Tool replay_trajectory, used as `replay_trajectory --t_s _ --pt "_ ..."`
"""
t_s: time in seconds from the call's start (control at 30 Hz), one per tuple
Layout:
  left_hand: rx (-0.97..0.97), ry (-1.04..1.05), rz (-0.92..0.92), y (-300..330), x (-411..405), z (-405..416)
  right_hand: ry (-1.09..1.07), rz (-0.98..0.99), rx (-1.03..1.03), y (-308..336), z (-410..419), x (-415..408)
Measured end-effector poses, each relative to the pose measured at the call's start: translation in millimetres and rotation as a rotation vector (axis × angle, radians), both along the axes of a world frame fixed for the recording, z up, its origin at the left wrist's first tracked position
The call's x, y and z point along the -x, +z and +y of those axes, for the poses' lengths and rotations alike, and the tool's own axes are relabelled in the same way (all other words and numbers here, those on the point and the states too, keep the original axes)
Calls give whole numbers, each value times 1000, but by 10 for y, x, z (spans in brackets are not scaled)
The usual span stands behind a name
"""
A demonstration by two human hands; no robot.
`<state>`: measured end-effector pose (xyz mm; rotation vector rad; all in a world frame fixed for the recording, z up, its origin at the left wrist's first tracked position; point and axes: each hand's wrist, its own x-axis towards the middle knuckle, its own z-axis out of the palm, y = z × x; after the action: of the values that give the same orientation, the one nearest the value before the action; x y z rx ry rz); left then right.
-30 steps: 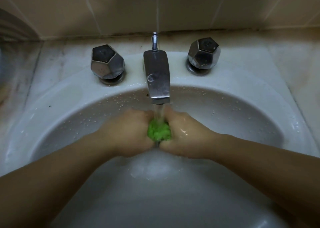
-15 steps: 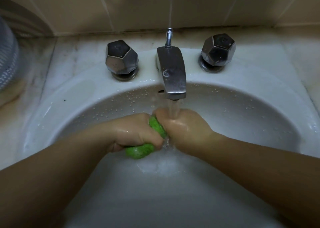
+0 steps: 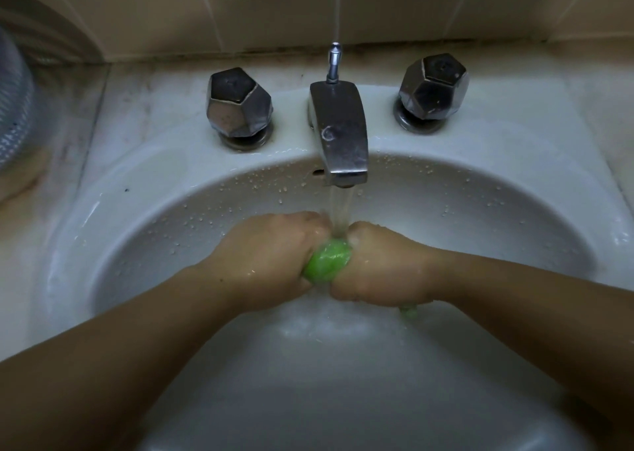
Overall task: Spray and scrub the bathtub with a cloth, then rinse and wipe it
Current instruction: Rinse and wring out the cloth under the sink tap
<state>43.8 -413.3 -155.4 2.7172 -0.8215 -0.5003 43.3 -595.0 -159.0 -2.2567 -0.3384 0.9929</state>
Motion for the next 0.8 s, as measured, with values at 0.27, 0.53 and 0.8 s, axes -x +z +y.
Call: replay_trajectory --t_s 0.27,0.53,0.8 --pt "433 433 696 -29 -86 -170 48 -488 -3 32 -322 -9" --pt "402 455 1230 102 -258 -378 172 -876 284 -25 -269 82" --pt "117 137 474 -20 -195 -523 54 -326 356 32 -272 8"
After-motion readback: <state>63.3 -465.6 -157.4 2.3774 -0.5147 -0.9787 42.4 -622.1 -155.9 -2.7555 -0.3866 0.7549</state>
